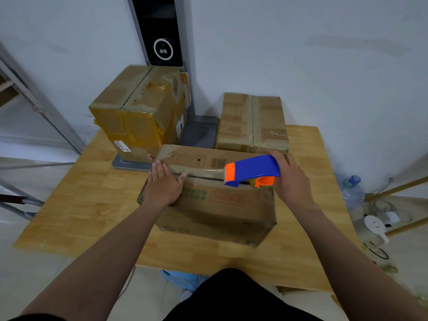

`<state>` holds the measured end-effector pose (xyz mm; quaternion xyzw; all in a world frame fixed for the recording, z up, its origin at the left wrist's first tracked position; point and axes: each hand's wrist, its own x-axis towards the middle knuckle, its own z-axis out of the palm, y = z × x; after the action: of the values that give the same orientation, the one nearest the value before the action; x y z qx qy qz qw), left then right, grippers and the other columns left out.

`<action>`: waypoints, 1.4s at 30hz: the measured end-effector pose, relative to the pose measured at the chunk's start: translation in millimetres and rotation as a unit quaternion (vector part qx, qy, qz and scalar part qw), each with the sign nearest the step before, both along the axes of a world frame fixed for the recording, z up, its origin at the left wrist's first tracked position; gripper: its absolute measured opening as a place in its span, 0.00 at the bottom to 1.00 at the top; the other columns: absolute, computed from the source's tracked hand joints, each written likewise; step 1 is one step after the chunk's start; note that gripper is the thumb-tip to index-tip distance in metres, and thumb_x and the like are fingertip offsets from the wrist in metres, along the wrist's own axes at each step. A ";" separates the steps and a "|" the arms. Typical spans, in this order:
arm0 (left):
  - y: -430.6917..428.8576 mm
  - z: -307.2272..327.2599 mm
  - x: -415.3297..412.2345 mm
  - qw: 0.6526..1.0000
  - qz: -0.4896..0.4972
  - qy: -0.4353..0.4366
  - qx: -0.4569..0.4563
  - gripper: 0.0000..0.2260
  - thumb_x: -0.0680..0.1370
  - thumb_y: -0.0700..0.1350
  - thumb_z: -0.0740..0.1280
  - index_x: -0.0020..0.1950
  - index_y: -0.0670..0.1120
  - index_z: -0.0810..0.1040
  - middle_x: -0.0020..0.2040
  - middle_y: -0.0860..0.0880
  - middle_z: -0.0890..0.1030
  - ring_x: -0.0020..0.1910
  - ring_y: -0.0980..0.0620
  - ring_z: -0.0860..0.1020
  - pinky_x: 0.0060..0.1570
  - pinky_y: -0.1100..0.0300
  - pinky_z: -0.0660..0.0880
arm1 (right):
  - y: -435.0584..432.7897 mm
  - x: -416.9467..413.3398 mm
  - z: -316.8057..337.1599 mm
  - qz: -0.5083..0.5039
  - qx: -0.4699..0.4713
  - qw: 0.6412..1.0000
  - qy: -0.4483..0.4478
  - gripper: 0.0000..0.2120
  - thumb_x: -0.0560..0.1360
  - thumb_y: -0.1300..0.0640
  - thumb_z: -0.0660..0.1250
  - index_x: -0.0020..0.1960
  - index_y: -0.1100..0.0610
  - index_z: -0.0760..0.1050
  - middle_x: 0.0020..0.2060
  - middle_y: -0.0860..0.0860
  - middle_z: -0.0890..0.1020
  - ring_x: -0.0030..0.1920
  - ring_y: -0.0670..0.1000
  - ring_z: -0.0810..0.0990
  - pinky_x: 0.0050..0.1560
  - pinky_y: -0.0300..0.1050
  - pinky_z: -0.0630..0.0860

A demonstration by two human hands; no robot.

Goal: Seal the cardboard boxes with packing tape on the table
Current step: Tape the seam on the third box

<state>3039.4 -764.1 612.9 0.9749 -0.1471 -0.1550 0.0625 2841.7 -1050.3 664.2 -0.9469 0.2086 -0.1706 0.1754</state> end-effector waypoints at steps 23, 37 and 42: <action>-3.5 0.5 -11.6 0.997 -0.074 -0.012 0.036 0.39 0.82 0.69 0.41 0.84 0.43 0.43 0.84 0.42 0.40 0.83 0.45 0.40 0.80 0.42 0.42 | -57.7 -51.3 -26.9 -0.086 0.048 0.995 -0.015 0.27 0.75 0.67 0.65 0.69 0.47 0.66 0.57 0.52 0.71 0.49 0.56 0.76 0.40 0.56 0.79; -124.9 7.7 -104.6 0.967 -0.250 0.049 0.010 0.38 0.82 0.69 0.43 0.84 0.46 0.41 0.83 0.48 0.35 0.81 0.48 0.35 0.79 0.37 0.38 | -58.2 -52.5 -29.5 -0.086 0.048 0.995 0.010 0.26 0.76 0.66 0.65 0.70 0.49 0.65 0.57 0.52 0.71 0.48 0.56 0.75 0.39 0.50 0.75; -147.1 3.9 -122.2 0.976 -0.211 0.054 0.006 0.49 0.76 0.77 0.48 0.84 0.44 0.39 0.82 0.45 0.32 0.81 0.44 0.32 0.76 0.34 0.34 | -59.9 -52.0 -30.0 -0.082 0.055 0.995 0.020 0.27 0.76 0.65 0.65 0.71 0.50 0.65 0.58 0.53 0.71 0.49 0.56 0.76 0.39 0.49 0.73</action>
<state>2917.1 -911.1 616.8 0.9125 -0.3449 -0.2178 0.0299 2789.7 -1110.2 634.2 -0.9186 0.2983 -0.1541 0.2086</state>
